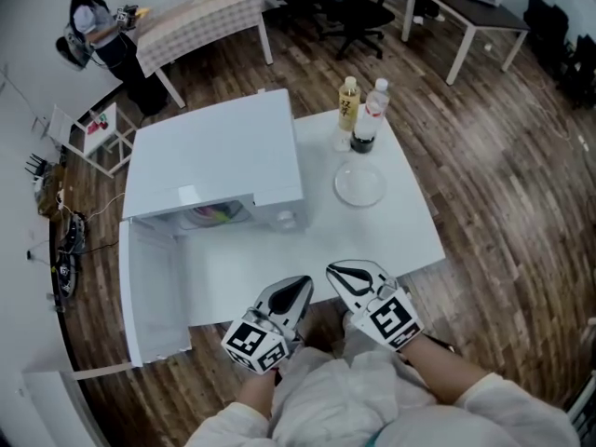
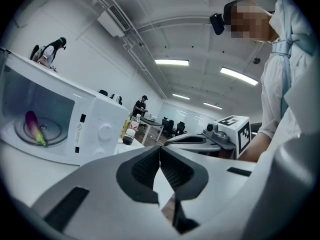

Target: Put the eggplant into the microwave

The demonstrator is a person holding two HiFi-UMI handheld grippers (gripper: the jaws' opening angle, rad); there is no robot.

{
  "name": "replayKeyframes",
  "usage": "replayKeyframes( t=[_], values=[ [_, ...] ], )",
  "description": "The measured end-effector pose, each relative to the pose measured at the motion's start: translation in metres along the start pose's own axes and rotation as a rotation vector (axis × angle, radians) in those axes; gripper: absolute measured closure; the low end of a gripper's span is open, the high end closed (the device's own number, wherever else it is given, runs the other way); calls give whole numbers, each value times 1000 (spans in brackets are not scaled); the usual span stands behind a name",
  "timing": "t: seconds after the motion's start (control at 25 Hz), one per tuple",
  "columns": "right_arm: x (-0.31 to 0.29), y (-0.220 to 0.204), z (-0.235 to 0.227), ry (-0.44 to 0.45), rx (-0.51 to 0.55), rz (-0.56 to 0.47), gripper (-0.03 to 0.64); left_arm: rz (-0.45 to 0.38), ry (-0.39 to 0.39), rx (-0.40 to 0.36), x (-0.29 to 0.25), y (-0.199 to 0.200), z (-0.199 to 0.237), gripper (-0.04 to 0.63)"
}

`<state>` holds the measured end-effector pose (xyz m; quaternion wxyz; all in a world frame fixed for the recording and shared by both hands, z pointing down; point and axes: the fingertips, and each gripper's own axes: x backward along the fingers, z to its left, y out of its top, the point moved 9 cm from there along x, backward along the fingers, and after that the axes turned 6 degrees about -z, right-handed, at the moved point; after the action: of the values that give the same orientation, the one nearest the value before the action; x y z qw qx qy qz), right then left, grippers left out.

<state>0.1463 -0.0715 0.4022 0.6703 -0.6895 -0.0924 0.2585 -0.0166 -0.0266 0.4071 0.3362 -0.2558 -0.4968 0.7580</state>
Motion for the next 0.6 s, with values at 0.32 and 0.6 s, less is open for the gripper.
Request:
replayKeyframes(
  t=[0.32,0.6],
  values=[
    [27,-2,-17,-29,-76,-25,584,22,-32,-20,-22,-4,-16,592],
    [37,-9,-29,-22,-74,-16,584,48,-37,-29,-38,-3,-23,592]
  ],
)
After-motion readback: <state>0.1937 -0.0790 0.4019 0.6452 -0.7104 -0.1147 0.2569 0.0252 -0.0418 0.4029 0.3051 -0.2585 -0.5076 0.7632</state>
